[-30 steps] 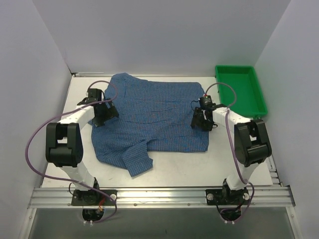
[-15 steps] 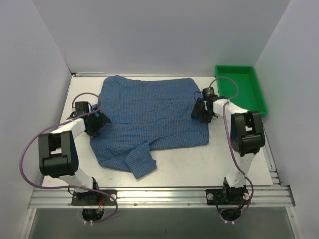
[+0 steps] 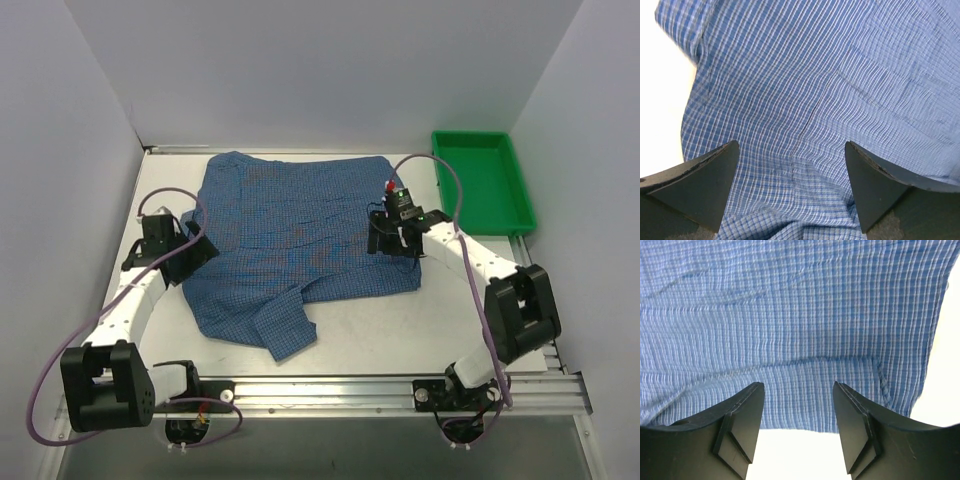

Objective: Fold and stack the long sleeve shirts
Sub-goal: Flatten the shirt out, then fold the shirt

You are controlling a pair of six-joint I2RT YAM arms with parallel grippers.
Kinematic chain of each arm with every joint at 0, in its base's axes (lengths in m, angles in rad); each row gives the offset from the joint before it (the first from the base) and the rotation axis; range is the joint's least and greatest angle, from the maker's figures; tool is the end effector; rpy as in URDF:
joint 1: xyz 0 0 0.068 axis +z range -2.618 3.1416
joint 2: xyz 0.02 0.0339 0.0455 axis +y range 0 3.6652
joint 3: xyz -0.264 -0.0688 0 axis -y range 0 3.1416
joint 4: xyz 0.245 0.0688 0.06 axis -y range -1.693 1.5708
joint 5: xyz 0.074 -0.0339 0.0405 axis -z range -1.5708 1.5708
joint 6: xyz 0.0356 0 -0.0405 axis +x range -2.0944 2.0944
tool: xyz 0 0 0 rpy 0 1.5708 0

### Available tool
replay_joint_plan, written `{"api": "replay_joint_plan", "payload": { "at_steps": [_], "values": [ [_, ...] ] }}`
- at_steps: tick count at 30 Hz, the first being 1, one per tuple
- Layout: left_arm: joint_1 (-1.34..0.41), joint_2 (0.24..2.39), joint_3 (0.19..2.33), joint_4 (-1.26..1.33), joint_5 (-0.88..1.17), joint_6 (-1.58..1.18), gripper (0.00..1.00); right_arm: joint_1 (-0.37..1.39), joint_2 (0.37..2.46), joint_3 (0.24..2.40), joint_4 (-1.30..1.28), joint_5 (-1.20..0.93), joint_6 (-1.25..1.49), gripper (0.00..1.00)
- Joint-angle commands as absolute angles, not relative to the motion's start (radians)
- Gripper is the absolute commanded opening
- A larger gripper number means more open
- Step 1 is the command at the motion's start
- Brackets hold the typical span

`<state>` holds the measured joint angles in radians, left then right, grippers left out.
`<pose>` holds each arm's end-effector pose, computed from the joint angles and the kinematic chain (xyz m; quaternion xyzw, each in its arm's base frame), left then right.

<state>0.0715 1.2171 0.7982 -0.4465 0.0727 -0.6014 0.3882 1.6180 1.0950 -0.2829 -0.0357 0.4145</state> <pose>0.2473 0.0151 0.2329 -0.2978 0.8894 -0.1233 0.3242 0.3240 0.1339 0.2278 0.0055 0.9276 0.1610 0.3370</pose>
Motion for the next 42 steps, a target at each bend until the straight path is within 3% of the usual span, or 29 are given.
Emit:
{"api": "replay_joint_plan", "payload": {
  "at_steps": [1,7,17,28,32,35,39,40,42],
  "values": [
    [0.057,1.177,0.724,-0.499,0.029,-0.627,0.96,0.390,1.551,1.022,-0.356,0.063,0.420,0.58],
    [0.052,1.147,0.644,-0.514,-0.058,-0.695,0.96,0.362,1.520,0.937,-0.383,0.101,0.515,0.63],
    [0.051,1.129,0.606,-0.549,-0.159,-0.764,0.96,0.302,1.454,0.830,-0.368,0.127,0.629,0.79],
    [0.051,1.248,0.583,-0.503,-0.144,-0.805,0.95,0.282,1.535,0.772,-0.252,0.034,0.701,0.78],
    [0.037,1.298,0.584,-0.443,-0.132,-0.833,0.87,0.281,1.563,0.756,-0.198,0.017,0.710,0.72],
    [0.022,1.344,0.589,-0.425,-0.137,-0.844,0.75,0.281,1.588,0.765,-0.181,0.018,0.707,0.60],
    [0.011,1.382,0.591,-0.416,-0.126,-0.848,0.31,0.281,1.600,0.773,-0.169,0.020,0.700,0.31],
    [0.008,1.373,0.592,-0.420,-0.124,-0.845,0.11,0.281,1.588,0.776,-0.172,0.017,0.692,0.26],
    [0.011,1.350,0.627,-0.440,-0.136,-0.825,0.00,0.281,1.563,0.799,-0.181,0.017,0.664,0.12]
  ]
}}
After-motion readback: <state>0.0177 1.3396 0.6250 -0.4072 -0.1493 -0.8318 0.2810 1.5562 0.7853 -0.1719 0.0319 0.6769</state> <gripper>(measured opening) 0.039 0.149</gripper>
